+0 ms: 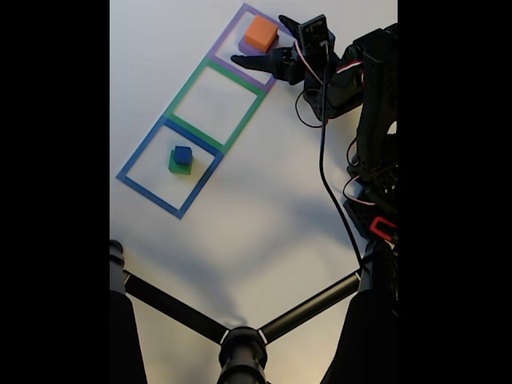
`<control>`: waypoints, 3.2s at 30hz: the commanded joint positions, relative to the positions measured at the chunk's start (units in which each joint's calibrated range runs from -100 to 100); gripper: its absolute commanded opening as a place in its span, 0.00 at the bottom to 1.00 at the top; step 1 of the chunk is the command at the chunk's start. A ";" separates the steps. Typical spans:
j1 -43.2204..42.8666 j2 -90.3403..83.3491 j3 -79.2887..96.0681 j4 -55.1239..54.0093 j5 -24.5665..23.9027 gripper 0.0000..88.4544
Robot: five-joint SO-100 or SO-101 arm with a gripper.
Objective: Tower of hanoi
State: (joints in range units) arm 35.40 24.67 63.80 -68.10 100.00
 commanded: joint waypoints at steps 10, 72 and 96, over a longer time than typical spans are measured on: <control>-2.42 0.89 -0.87 0.07 0.00 0.58; -4.40 -7.05 -0.15 7.84 0.00 0.46; -5.39 -7.05 0.31 7.84 0.00 0.22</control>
State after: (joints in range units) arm 30.80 20.89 64.14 -60.53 100.00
